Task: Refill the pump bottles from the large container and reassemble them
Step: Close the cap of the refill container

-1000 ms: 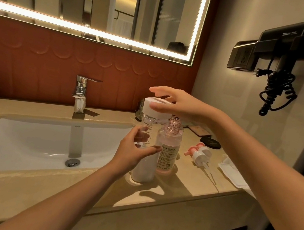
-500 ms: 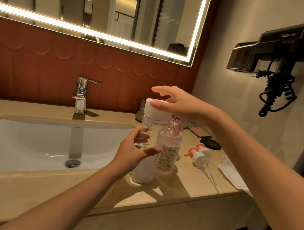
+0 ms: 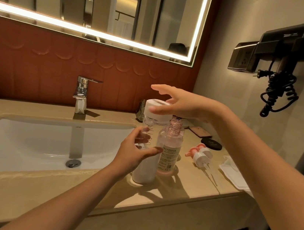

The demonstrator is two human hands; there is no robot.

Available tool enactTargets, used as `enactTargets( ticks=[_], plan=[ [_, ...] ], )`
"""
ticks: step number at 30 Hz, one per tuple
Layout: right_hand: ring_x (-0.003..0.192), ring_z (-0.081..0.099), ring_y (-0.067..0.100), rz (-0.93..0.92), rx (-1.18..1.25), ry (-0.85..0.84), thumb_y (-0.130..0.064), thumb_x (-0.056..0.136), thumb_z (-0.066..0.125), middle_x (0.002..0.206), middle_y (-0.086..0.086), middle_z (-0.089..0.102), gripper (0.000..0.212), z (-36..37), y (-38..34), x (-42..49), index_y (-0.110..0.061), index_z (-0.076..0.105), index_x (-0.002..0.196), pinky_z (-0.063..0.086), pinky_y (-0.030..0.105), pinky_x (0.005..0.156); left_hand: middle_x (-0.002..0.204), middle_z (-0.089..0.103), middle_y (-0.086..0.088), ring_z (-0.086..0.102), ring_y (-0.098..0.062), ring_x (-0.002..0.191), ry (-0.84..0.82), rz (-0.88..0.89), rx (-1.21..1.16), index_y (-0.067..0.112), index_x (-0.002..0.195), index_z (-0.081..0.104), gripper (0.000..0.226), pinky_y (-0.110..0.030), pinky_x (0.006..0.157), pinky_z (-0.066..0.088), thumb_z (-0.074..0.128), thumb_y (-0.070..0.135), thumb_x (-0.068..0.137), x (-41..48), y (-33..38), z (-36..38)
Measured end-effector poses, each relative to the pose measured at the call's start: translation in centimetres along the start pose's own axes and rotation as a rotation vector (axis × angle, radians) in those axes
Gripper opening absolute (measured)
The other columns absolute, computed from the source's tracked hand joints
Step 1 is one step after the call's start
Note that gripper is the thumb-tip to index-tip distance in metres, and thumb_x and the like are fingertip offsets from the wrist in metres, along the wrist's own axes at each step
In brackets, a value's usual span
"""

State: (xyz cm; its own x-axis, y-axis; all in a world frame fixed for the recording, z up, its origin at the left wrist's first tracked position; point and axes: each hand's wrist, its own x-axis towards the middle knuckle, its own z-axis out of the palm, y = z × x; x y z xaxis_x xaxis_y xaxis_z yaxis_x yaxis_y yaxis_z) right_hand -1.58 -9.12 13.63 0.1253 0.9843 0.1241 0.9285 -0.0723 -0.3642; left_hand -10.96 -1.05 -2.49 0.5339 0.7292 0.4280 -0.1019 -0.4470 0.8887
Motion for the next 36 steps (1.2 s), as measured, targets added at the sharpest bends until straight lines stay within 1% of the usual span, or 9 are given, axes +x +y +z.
enactTargets(
  ticks=[4, 8, 13, 17, 23, 27, 30, 34, 36],
  plan=[
    [0.132, 0.036, 0.019, -0.010, -0.030, -0.051, -0.029, 0.086, 0.064, 0.147, -0.003, 0.037, 0.070, -0.5, 0.1, 0.0, -0.033, 0.027, 0.144, 0.036, 0.038, 0.104, 0.114, 0.053, 0.007, 0.051, -0.010, 0.105, 0.000, -0.005, 0.000, 0.029, 0.123, 0.043, 0.064, -0.027, 0.085, 0.043, 0.078, 0.034, 0.069, 0.0, 0.0, 0.1],
    [0.112, 0.045, 0.014, -0.024, -0.145, 0.104, -0.050, 0.081, 0.060, 0.137, 0.003, 0.046, 0.071, 0.4, -0.1, 0.0, -0.023, 0.035, 0.142, 0.040, 0.024, 0.085, 0.115, 0.051, 0.007, 0.049, -0.012, 0.107, -0.008, -0.007, -0.010, 0.026, 0.127, 0.043, 0.068, -0.029, 0.089, 0.043, 0.077, 0.036, 0.069, -0.1, 0.2, 0.0],
    [0.134, 0.034, 0.021, -0.005, -0.113, -0.011, -0.052, 0.086, 0.051, 0.151, 0.000, 0.029, 0.071, -0.3, -0.4, 0.0, -0.029, 0.023, 0.146, 0.035, 0.034, 0.103, 0.114, 0.051, 0.008, 0.049, -0.010, 0.104, -0.012, -0.005, -0.006, 0.032, 0.121, 0.042, 0.063, -0.027, 0.086, 0.042, 0.078, 0.033, 0.069, -0.1, 0.2, 0.0],
    [0.123, 0.045, 0.018, -0.007, -0.088, -0.020, -0.037, 0.087, 0.060, 0.142, 0.002, 0.044, 0.061, -0.7, -0.2, 0.1, -0.026, 0.035, 0.141, 0.039, 0.025, 0.088, 0.116, 0.053, 0.005, 0.049, -0.011, 0.105, -0.006, -0.009, -0.011, 0.027, 0.125, 0.043, 0.065, -0.028, 0.087, 0.042, 0.078, 0.030, 0.070, -0.1, 0.2, 0.0],
    [0.123, 0.046, 0.022, 0.023, -0.246, 0.094, -0.064, 0.083, 0.042, 0.140, 0.005, 0.046, 0.073, 0.3, -0.4, 0.4, -0.019, 0.038, 0.140, 0.042, 0.030, 0.091, 0.115, 0.052, 0.007, 0.049, -0.011, 0.104, -0.023, -0.012, -0.016, 0.033, 0.118, 0.041, 0.060, -0.026, 0.086, 0.041, 0.077, 0.035, 0.070, 0.0, 0.1, 0.0],
    [0.134, 0.034, 0.017, -0.032, -0.139, -0.094, -0.048, 0.086, 0.055, 0.150, -0.005, 0.031, 0.066, -1.2, -0.6, 0.3, -0.031, 0.028, 0.145, 0.033, 0.036, 0.106, 0.114, 0.054, 0.006, 0.051, -0.011, 0.105, -0.002, 0.003, -0.004, 0.034, 0.117, 0.043, 0.059, -0.026, 0.085, 0.041, 0.078, 0.030, 0.070, 0.1, -0.2, 0.0],
    [0.121, 0.044, 0.014, -0.057, -0.149, -0.076, -0.035, 0.085, 0.063, 0.142, -0.003, 0.043, 0.059, -1.2, -0.1, 0.3, -0.029, 0.038, 0.139, 0.040, 0.029, 0.093, 0.115, 0.053, 0.007, 0.050, -0.010, 0.105, -0.003, -0.001, 0.001, 0.034, 0.116, 0.042, 0.059, -0.027, 0.086, 0.041, 0.077, 0.036, 0.069, 0.1, -0.2, 0.1],
    [0.095, 0.054, 0.014, -0.065, -0.351, 0.157, -0.062, 0.081, 0.050, 0.112, 0.000, 0.060, 0.062, 0.5, -0.3, 0.7, -0.016, 0.056, 0.122, 0.043, 0.022, 0.069, 0.120, 0.054, 0.003, 0.049, -0.011, 0.106, -0.005, -0.005, 0.001, 0.031, 0.121, 0.043, 0.063, -0.028, 0.088, 0.043, 0.076, 0.036, 0.069, 0.1, 0.0, 0.1],
    [0.100, 0.058, 0.019, -0.033, -0.436, 0.169, -0.074, 0.078, 0.032, 0.113, 0.003, 0.062, 0.075, 0.8, -0.5, 1.1, -0.016, 0.057, 0.119, 0.047, 0.028, 0.076, 0.123, 0.054, 0.001, 0.049, -0.011, 0.107, -0.016, -0.008, -0.001, 0.028, 0.126, 0.043, 0.068, -0.028, 0.087, 0.042, 0.076, 0.038, 0.068, 0.0, 0.1, 0.0]
  ],
)
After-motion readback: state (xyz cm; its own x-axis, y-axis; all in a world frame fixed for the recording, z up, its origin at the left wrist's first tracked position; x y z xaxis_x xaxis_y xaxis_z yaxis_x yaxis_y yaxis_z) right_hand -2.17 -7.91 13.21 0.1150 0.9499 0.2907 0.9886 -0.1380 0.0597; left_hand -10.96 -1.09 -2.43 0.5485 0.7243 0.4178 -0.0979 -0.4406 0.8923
